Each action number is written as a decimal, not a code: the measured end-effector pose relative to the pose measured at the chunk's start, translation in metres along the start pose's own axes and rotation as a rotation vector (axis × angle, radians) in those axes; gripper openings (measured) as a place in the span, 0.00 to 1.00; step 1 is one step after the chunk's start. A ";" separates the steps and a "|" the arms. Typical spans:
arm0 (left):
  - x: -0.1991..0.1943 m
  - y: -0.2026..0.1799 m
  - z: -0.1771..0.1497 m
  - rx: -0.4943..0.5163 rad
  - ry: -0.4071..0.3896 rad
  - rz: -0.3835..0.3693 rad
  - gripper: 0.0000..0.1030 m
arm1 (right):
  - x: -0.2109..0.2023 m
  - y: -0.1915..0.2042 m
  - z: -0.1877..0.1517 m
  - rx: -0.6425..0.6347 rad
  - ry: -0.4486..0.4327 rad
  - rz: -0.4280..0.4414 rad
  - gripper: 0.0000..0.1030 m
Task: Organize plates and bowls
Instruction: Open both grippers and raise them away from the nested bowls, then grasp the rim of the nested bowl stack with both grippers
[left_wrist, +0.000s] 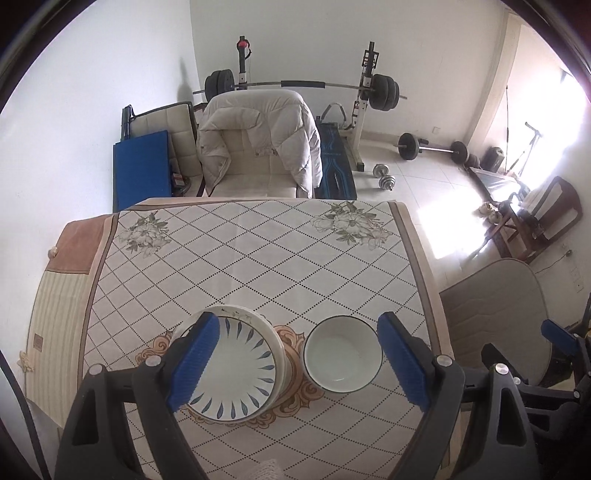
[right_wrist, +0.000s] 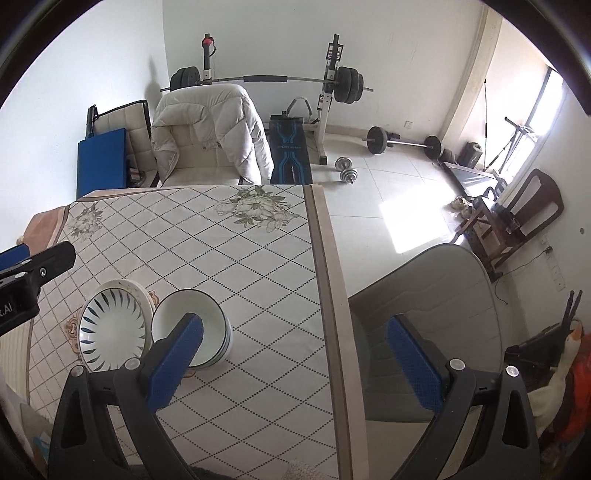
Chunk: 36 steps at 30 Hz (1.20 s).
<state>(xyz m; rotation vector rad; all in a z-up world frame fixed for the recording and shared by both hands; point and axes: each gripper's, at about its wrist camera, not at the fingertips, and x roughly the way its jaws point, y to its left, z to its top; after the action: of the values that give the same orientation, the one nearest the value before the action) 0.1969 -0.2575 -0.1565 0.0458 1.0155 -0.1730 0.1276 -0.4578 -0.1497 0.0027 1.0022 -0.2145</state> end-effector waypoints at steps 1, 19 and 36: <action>0.004 0.001 0.000 -0.005 0.019 0.001 0.85 | 0.001 -0.001 -0.001 0.002 -0.002 0.027 0.99; 0.129 -0.010 0.016 0.237 0.366 -0.009 0.85 | 0.162 -0.009 -0.040 0.199 0.380 0.255 0.98; 0.291 -0.065 -0.002 0.647 0.840 -0.402 0.83 | 0.282 0.023 -0.114 0.715 0.548 0.646 0.98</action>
<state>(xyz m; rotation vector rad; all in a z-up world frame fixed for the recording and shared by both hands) 0.3338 -0.3564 -0.4017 0.5412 1.7621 -0.9007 0.1826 -0.4739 -0.4497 1.0711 1.3626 0.0402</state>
